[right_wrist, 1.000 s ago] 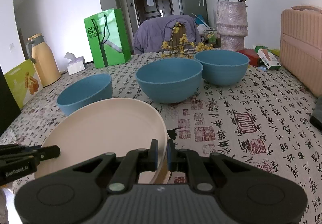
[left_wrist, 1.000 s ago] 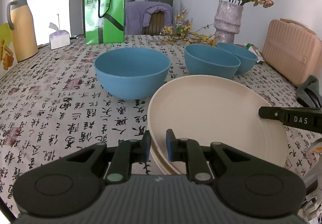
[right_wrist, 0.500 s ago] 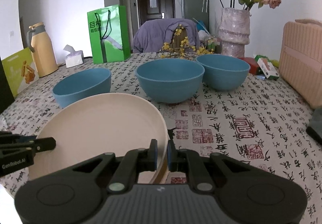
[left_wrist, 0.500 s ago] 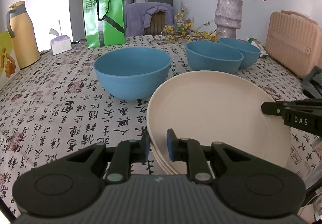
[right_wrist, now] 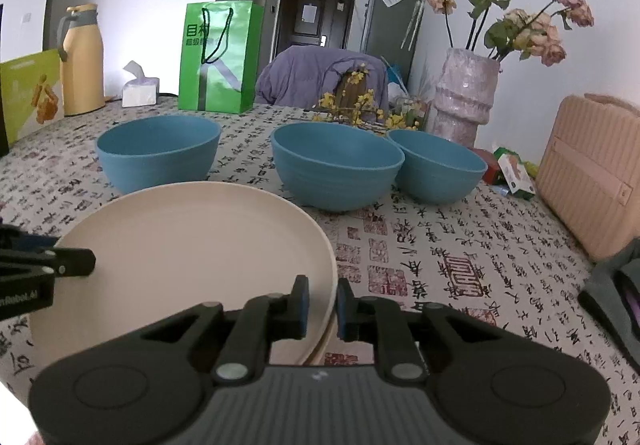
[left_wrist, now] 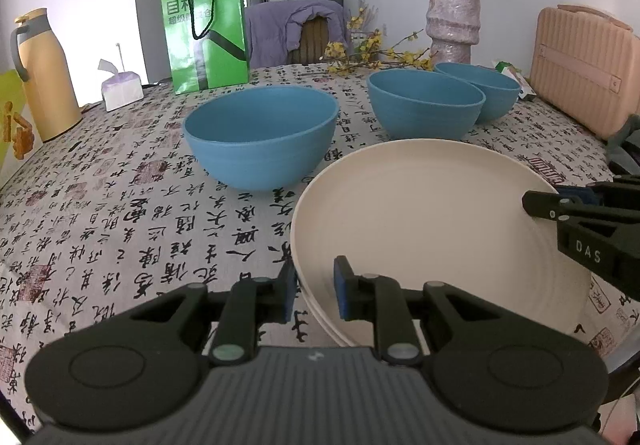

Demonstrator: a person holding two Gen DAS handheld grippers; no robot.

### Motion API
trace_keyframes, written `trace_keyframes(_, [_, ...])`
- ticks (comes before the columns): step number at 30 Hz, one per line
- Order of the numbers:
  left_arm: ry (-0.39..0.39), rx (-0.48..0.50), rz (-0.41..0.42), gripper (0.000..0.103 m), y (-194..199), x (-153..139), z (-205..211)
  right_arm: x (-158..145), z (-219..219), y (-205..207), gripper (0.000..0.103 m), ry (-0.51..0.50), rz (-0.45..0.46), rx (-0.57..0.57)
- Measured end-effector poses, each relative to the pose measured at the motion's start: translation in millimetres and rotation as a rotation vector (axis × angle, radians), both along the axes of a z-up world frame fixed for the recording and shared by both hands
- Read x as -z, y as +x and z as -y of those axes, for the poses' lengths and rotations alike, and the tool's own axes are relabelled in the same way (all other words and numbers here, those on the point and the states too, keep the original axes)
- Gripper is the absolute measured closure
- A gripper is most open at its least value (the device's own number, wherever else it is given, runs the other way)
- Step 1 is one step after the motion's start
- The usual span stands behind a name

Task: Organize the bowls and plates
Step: 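Lower the cream plate onto the plate stack with both grippers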

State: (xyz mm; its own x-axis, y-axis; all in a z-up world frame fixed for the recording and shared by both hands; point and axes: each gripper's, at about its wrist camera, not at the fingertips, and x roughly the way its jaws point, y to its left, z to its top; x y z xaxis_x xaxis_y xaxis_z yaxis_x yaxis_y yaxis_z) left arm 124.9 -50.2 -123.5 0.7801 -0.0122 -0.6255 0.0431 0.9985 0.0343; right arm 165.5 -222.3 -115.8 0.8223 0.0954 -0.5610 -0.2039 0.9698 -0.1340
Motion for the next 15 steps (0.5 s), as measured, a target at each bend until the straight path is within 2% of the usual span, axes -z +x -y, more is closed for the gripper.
trace_keyframes(15, [0.050, 0.002, 0.025, 0.084, -4, 3, 7, 15, -17, -9, 0.087, -0.157, 0.062, -0.013])
